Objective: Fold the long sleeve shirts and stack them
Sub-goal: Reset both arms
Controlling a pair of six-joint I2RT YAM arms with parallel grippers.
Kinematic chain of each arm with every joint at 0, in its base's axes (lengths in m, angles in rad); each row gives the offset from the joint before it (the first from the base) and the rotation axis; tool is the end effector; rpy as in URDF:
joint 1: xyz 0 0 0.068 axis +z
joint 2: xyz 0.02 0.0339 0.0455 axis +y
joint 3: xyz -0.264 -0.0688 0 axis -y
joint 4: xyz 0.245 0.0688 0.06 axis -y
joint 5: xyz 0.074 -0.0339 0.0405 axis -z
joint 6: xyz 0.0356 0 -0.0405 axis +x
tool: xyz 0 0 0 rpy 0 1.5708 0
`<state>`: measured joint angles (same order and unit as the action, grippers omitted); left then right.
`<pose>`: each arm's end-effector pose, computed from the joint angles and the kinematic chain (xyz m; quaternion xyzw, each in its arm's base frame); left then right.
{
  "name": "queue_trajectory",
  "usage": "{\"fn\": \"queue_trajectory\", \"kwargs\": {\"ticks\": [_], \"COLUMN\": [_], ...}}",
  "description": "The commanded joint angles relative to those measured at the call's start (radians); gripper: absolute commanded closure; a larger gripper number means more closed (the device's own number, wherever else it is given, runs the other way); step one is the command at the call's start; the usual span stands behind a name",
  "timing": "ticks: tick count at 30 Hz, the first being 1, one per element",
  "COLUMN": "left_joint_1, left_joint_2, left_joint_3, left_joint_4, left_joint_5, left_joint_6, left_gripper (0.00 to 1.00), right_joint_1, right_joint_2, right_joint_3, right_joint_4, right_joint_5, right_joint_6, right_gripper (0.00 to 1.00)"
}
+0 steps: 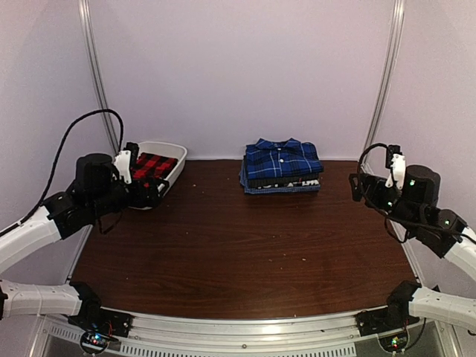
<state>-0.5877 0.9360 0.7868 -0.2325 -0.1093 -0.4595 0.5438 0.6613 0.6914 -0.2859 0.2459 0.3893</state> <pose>0.1820 -0.1166 0.3082 0.0225 0.8274 -0.2405 0.5070 0.1412 0.0752 0.3155 0.0141 0.7890 0.1861 0.5854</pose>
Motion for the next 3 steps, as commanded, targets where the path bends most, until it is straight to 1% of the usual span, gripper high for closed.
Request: {"fn": "queue_trajectory", "kwargs": {"ticks": [1, 3], "left_joint_1": [0.008, 0.008], "left_joint_2": [-0.010, -0.012], "left_joint_3": [0.000, -0.001], "left_joint_4": [0.049, 0.052], "left_joint_5": [-0.021, -0.021], "left_joint_6": [0.025, 0.025], "left_gripper": [0.02, 0.02], "right_joint_1": [0.005, 0.005], "right_joint_2": [-0.004, 0.002], "right_joint_3": [-0.005, -0.002], "right_joint_4": [0.034, 0.025], "right_joint_5": [0.028, 0.030], "right_joint_6": [-0.010, -0.011], "right_gripper": [0.00, 0.00]}}
